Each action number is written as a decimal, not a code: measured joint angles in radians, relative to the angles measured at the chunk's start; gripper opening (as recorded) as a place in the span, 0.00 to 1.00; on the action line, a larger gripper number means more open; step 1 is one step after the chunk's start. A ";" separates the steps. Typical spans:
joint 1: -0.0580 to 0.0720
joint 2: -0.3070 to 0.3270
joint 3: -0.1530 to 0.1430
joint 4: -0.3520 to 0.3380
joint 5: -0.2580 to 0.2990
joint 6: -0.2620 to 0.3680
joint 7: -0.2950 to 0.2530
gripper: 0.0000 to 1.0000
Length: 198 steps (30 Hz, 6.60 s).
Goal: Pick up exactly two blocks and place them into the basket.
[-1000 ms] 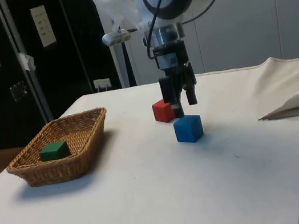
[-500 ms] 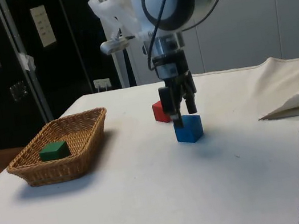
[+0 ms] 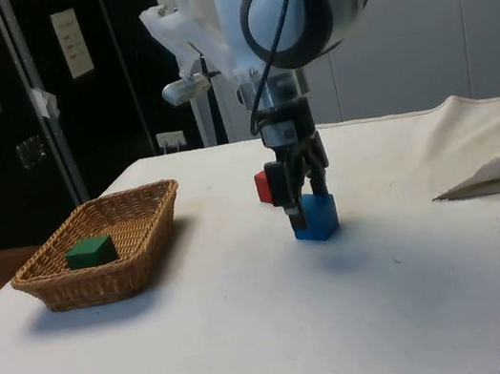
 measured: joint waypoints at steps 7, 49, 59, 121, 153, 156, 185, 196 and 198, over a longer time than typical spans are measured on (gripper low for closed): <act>0.001 0.019 0.004 0.009 -0.011 0.011 0.015 1.00; -0.001 0.021 -0.007 0.016 -0.018 0.012 0.013 0.03; -0.001 -0.004 -0.043 0.064 -0.069 -0.030 0.024 0.03; -0.035 0.177 -0.177 0.642 -0.075 -0.397 -0.128 0.03; -0.038 0.508 -0.175 1.033 -0.054 -0.418 -0.111 0.03; -0.037 0.543 -0.169 1.068 -0.046 -0.419 -0.105 0.03; -0.032 0.615 -0.151 1.090 -0.009 -0.391 -0.108 1.00; -0.028 0.586 -0.158 1.078 -0.013 -0.411 -0.112 1.00; -0.026 0.562 -0.159 1.066 -0.019 -0.422 -0.114 1.00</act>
